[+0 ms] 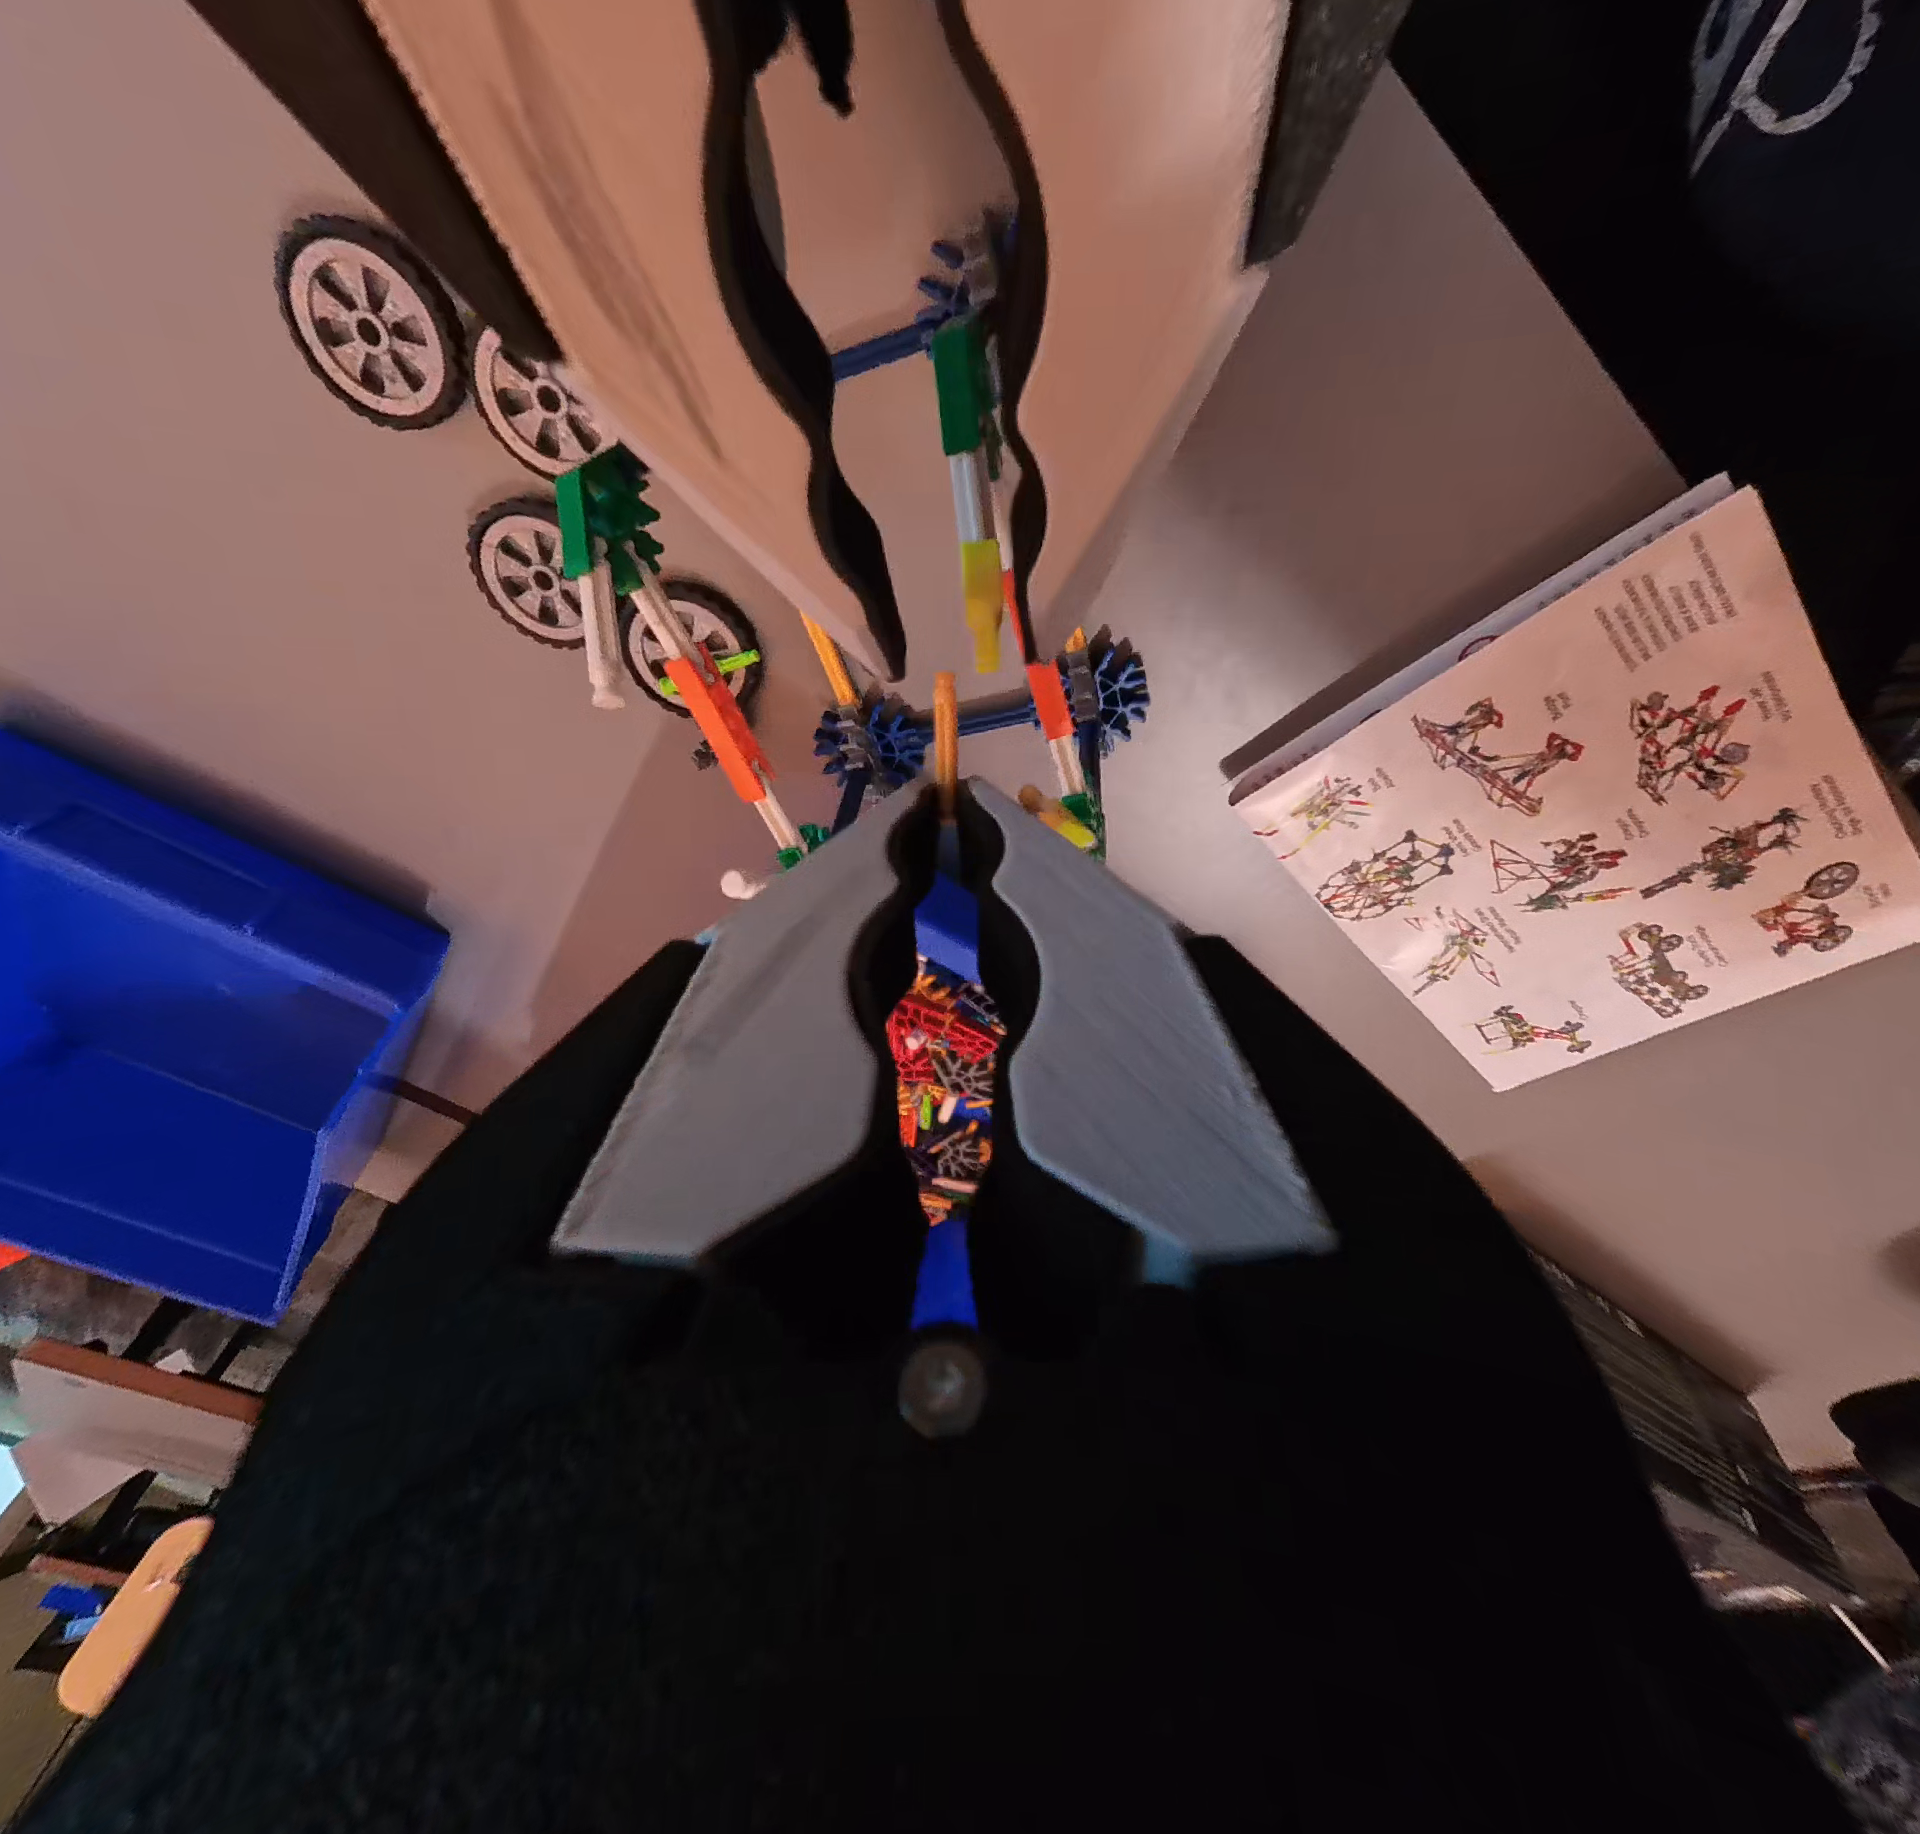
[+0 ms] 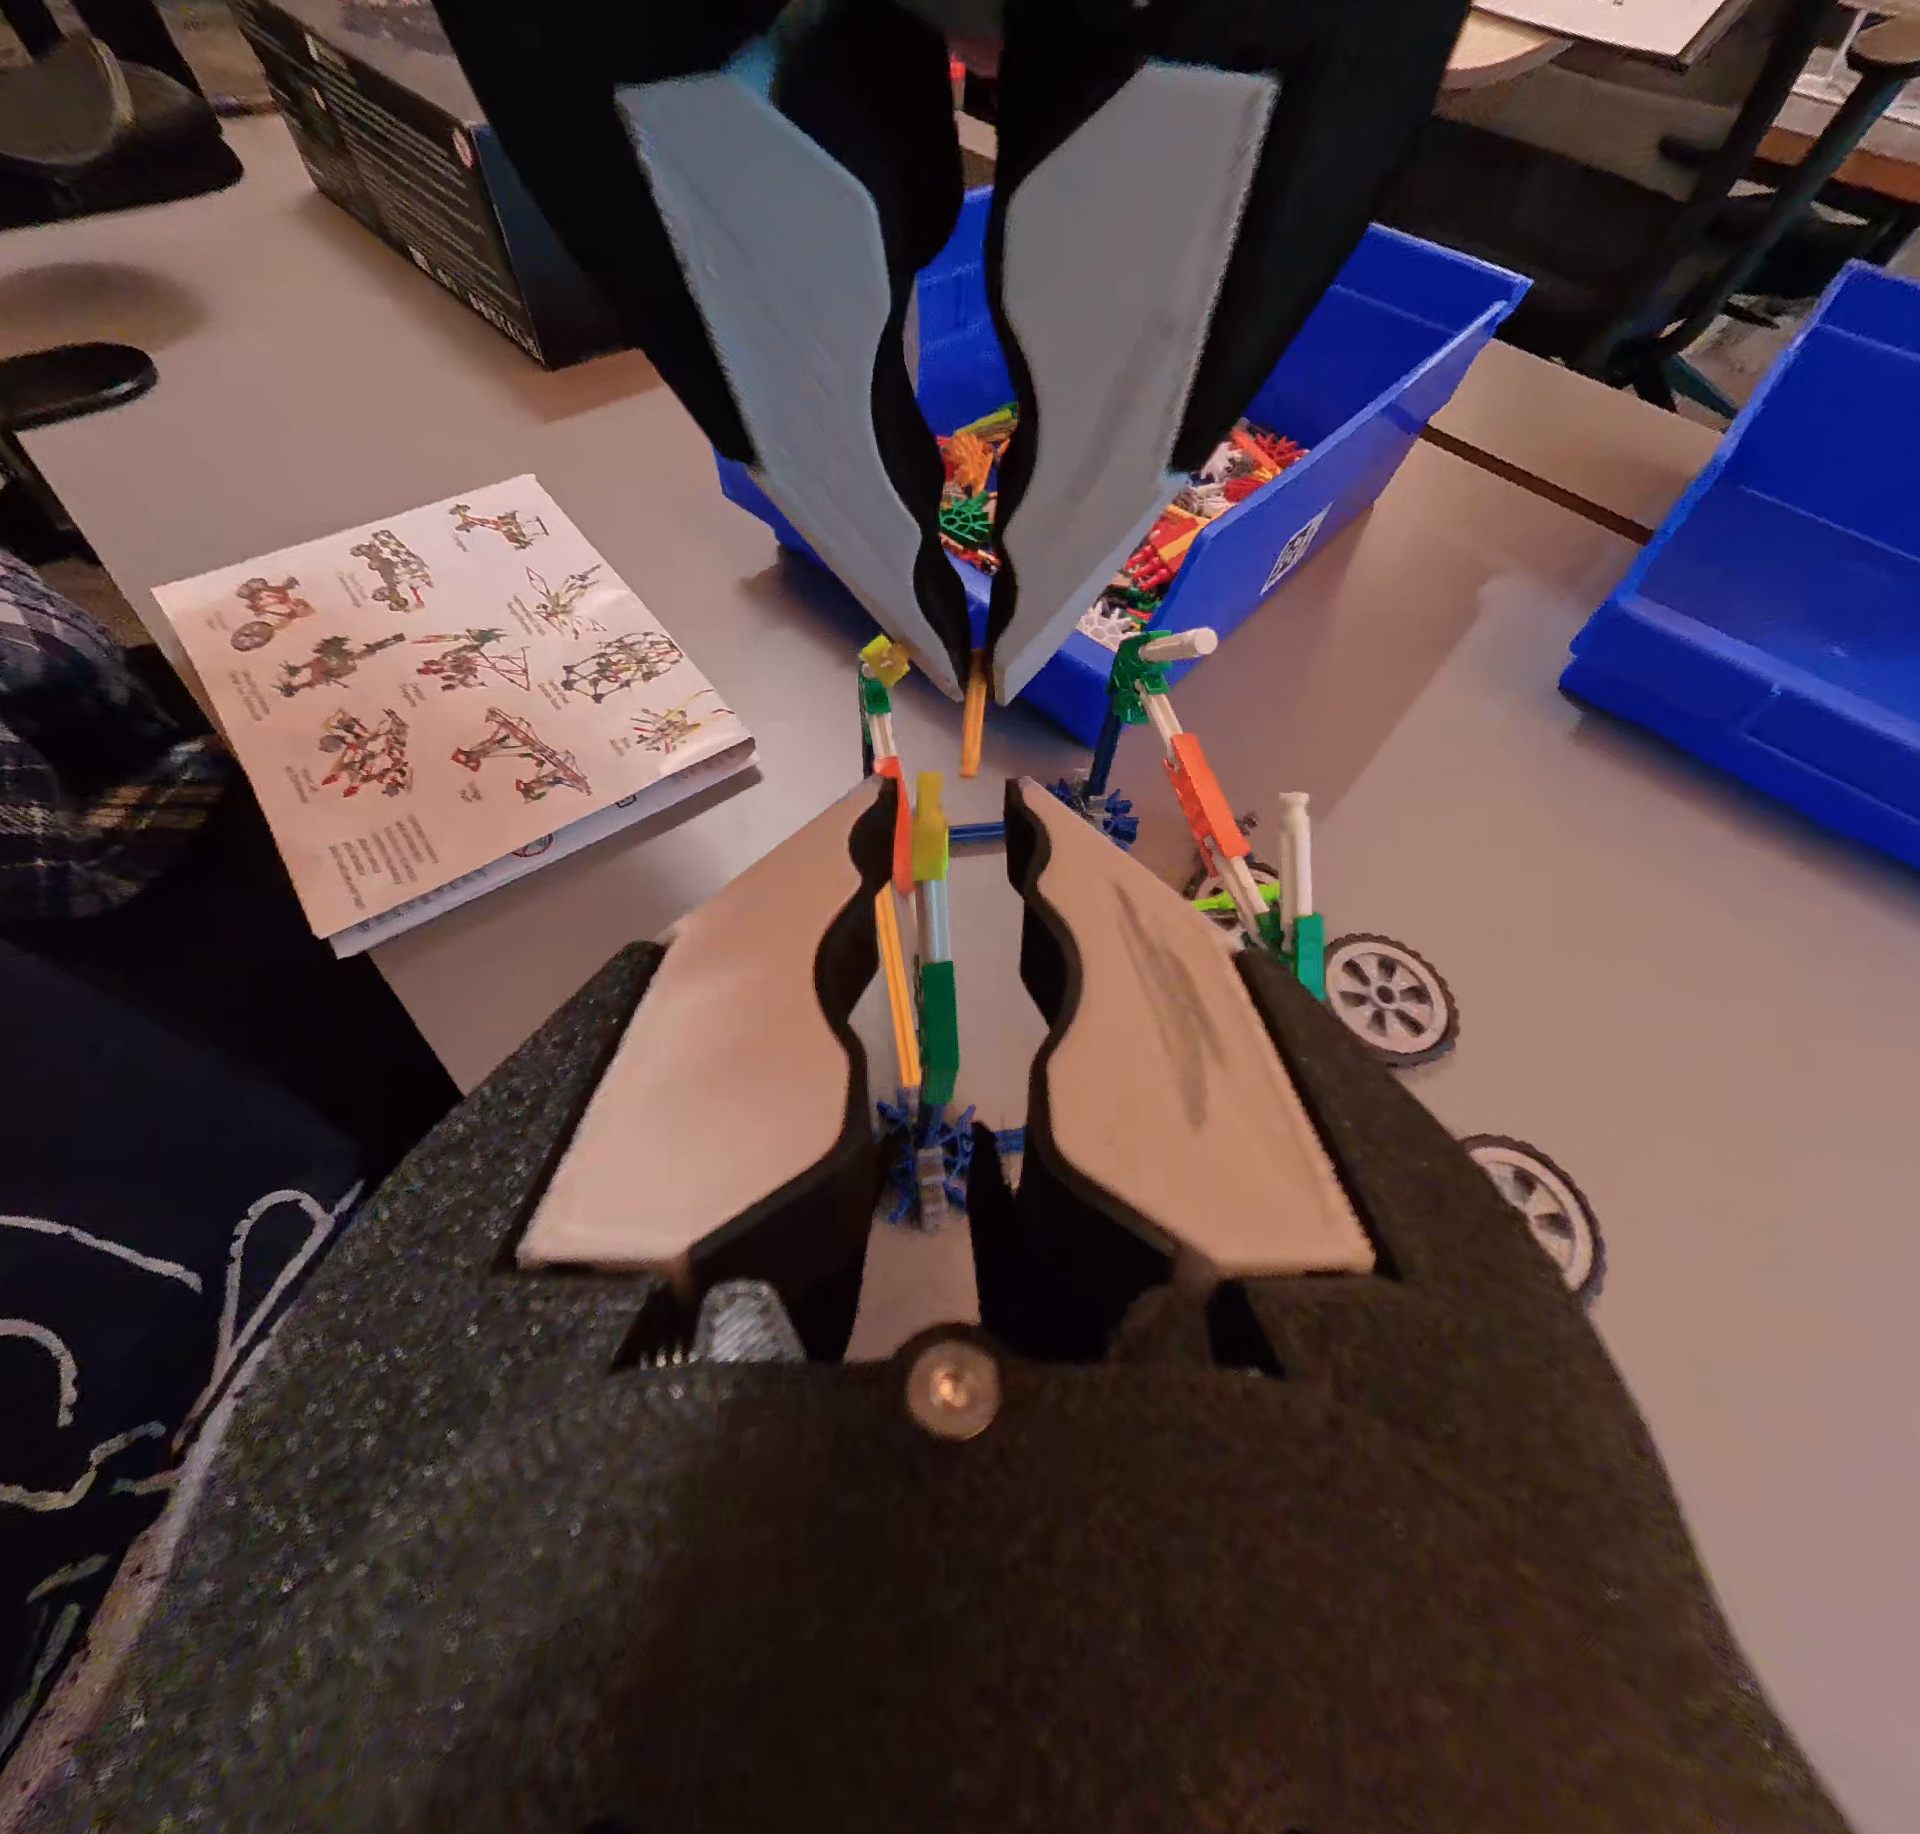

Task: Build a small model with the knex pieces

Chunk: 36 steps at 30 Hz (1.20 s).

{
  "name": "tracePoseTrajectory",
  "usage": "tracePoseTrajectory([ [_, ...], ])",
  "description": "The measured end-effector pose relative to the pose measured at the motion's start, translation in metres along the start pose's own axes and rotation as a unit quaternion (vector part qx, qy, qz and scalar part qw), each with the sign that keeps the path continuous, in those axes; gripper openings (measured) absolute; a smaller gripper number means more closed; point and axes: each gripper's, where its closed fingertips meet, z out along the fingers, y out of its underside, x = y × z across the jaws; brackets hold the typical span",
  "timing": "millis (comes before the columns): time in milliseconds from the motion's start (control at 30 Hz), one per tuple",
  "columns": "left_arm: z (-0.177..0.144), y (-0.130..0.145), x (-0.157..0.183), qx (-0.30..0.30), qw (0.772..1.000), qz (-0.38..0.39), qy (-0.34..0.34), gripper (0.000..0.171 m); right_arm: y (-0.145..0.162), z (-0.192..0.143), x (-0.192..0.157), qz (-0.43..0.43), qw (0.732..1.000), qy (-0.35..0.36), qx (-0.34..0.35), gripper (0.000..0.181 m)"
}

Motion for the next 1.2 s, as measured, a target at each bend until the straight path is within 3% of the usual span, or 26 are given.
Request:
tracePoseTrajectory([
  [33,0.001,0.001,0.000,-0.004,1.000,0.001,0.001,0.001,0.001,-0.001,0.000,0.003,1.000,-0.004,0.002,0.020],
  [633,-0.001,-0.014,0.004,-0.008,1.000,0.017,0.017,0.001,0.004,-0.005,-0.007,0.015,0.999,-0.041,0.026,0.019],
  [900,-0.001,-0.017,0.007,-0.014,0.999,0.021,0.023,0.001,0.004,-0.008,-0.009,0.031,0.996,-0.056,0.057,0.007],
  [1200,-0.002,-0.023,0.007,-0.013,0.999,0.023,0.019,0.001,0.007,-0.009,-0.011,0.034,0.995,-0.068,0.059,0.015],
])
